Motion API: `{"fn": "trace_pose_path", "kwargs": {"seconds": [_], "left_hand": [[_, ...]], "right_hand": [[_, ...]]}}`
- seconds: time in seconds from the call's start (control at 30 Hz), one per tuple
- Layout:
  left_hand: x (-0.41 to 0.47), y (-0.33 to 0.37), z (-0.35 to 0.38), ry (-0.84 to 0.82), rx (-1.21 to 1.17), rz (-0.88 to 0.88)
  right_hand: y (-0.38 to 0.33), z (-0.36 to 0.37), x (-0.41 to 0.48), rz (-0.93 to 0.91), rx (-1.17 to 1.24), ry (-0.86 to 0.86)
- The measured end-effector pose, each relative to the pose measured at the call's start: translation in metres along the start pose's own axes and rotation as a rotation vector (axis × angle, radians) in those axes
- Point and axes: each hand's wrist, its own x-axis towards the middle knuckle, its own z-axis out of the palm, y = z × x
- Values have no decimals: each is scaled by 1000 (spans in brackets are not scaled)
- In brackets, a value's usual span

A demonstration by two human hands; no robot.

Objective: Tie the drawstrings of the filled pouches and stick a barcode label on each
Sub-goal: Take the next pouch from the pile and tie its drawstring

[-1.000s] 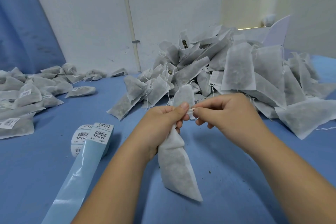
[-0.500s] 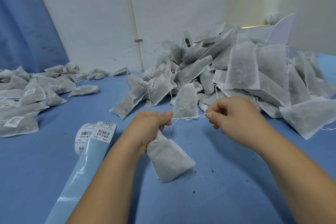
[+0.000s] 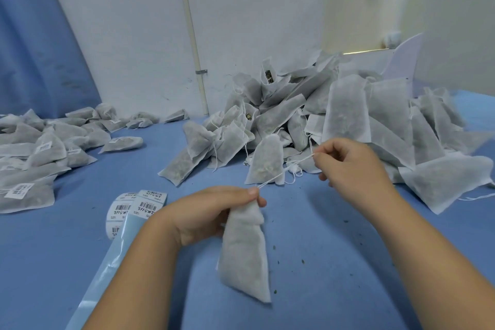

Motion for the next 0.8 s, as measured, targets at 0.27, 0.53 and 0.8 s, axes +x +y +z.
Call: {"fn": "trace_pose_path", "kwargs": {"seconds": [0.27, 0.53, 0.8], "left_hand": [[4, -3, -2, -105, 48, -2], [17, 1, 16, 337, 4, 20], [16, 0, 13, 270, -369, 85]], "right_hand": [[-5, -5, -1, -18, 103, 98], [-25, 8, -25, -326, 182, -117], [-20, 26, -35, -605, -245, -309]]}}
